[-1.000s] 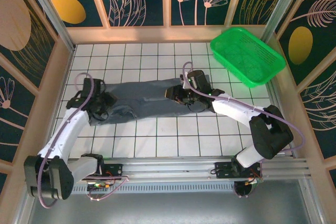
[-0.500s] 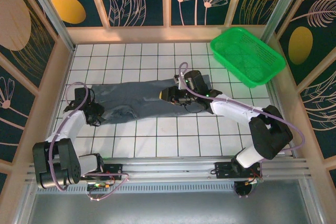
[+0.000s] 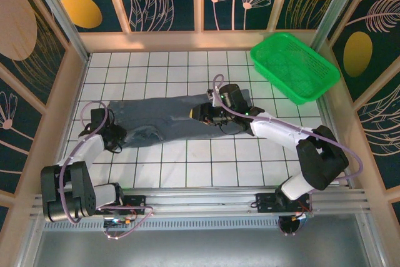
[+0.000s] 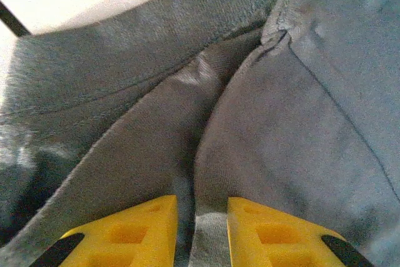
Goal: Fold and stack the t-shirts
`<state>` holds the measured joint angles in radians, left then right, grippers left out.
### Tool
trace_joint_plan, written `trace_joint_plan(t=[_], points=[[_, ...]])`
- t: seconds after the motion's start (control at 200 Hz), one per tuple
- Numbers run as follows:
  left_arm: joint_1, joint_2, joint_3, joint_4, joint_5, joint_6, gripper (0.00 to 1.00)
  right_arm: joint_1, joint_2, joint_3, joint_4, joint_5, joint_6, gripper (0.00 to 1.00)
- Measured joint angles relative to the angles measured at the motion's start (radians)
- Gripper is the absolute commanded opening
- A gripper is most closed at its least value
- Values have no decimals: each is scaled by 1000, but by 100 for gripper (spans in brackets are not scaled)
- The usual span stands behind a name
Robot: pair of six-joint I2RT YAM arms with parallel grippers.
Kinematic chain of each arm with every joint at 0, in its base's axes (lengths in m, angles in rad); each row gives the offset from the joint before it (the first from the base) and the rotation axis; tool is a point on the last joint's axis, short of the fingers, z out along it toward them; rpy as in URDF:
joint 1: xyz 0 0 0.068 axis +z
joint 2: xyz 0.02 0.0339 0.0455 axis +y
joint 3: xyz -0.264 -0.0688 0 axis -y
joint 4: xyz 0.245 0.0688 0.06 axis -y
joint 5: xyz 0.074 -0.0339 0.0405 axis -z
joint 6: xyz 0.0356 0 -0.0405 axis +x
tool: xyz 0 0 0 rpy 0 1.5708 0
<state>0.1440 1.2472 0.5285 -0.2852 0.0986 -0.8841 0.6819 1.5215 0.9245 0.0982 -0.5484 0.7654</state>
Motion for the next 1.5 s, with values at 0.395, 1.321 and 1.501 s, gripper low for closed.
trace_joint_plan(t=[0.395, 1.321, 1.501], points=[[0, -16, -35, 60, 30, -9, 0, 0, 23, 0, 0, -2, 0, 43], [16, -5, 17, 24, 34, 40, 63, -1, 27, 17, -28, -3, -8, 43], [21, 28, -6, 87, 70, 50, 63, -1, 27, 17, -28, -3, -8, 43]])
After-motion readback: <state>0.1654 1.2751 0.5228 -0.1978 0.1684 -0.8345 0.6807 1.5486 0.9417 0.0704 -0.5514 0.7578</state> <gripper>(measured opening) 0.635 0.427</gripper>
